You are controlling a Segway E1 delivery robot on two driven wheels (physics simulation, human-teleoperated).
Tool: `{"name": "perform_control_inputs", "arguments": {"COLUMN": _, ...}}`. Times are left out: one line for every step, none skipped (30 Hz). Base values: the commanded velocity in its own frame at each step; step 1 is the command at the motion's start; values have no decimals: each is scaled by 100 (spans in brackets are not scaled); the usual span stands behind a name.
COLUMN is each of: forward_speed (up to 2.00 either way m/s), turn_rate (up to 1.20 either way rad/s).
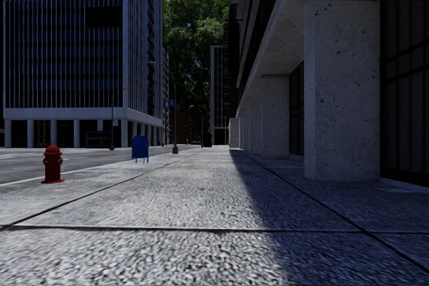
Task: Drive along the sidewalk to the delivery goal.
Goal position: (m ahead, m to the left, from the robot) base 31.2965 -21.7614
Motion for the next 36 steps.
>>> {"name": "perform_control_inputs", "arguments": {"forward_speed": 200, "turn_rate": 0}}
{"name": "perform_control_inputs", "arguments": {"forward_speed": 200, "turn_rate": 0}}
{"name": "perform_control_inputs", "arguments": {"forward_speed": 200, "turn_rate": 0}}
{"name": "perform_control_inputs", "arguments": {"forward_speed": 200, "turn_rate": 0}}
{"name": "perform_control_inputs", "arguments": {"forward_speed": 200, "turn_rate": 0}}
{"name": "perform_control_inputs", "arguments": {"forward_speed": 200, "turn_rate": 0}}
{"name": "perform_control_inputs", "arguments": {"forward_speed": 200, "turn_rate": 0}}
{"name": "perform_control_inputs", "arguments": {"forward_speed": 200, "turn_rate": 0}}
{"name": "perform_control_inputs", "arguments": {"forward_speed": 200, "turn_rate": 0}}
{"name": "perform_control_inputs", "arguments": {"forward_speed": 200, "turn_rate": 0}}
{"name": "perform_control_inputs", "arguments": {"forward_speed": 200, "turn_rate": -1}}
{"name": "perform_control_inputs", "arguments": {"forward_speed": 200, "turn_rate": -29}}
{"name": "perform_control_inputs", "arguments": {"forward_speed": 200, "turn_rate": -53}}
{"name": "perform_control_inputs", "arguments": {"forward_speed": 200, "turn_rate": -61}}
{"name": "perform_control_inputs", "arguments": {"forward_speed": 200, "turn_rate": -30}}
{"name": "perform_control_inputs", "arguments": {"forward_speed": 200, "turn_rate": -8}}
{"name": "perform_control_inputs", "arguments": {"forward_speed": 200, "turn_rate": -1}}
{"name": "perform_control_inputs", "arguments": {"forward_speed": 200, "turn_rate": 0}}
{"name": "perform_control_inputs", "arguments": {"forward_speed": 200, "turn_rate": 0}}
{"name": "perform_control_inputs", "arguments": {"forward_speed": 200, "turn_rate": 0}}
{"name": "perform_control_inputs", "arguments": {"forward_speed": 200, "turn_rate": 0}}
{"name": "perform_control_inputs", "arguments": {"forward_speed": 200, "turn_rate": 0}}
{"name": "perform_control_inputs", "arguments": {"forward_speed": 200, "turn_rate": 0}}
{"name": "perform_control_inputs", "arguments": {"forward_speed": 200, "turn_rate": 0}}
{"name": "perform_control_inputs", "arguments": {"forward_speed": 200, "turn_rate": 0}}
{"name": "perform_control_inputs", "arguments": {"forward_speed": 200, "turn_rate": 0}}
{"name": "perform_control_inputs", "arguments": {"forward_speed": 200, "turn_rate": 0}}
{"name": "perform_control_inputs", "arguments": {"forward_speed": 200, "turn_rate": 0}}
{"name": "perform_control_inputs", "arguments": {"forward_speed": 200, "turn_rate": 0}}
{"name": "perform_control_inputs", "arguments": {"forward_speed": 200, "turn_rate": 0}}
{"name": "perform_control_inputs", "arguments": {"forward_speed": 200, "turn_rate": 0}}
{"name": "perform_control_inputs", "arguments": {"forward_speed": 200, "turn_rate": 0}}
{"name": "perform_control_inputs", "arguments": {"forward_speed": 200, "turn_rate": 0}}
{"name": "perform_control_inputs", "arguments": {"forward_speed": 200, "turn_rate": 0}}
{"name": "perform_control_inputs", "arguments": {"forward_speed": 200, "turn_rate": 0}}
{"name": "perform_control_inputs", "arguments": {"forward_speed": 200, "turn_rate": 0}}
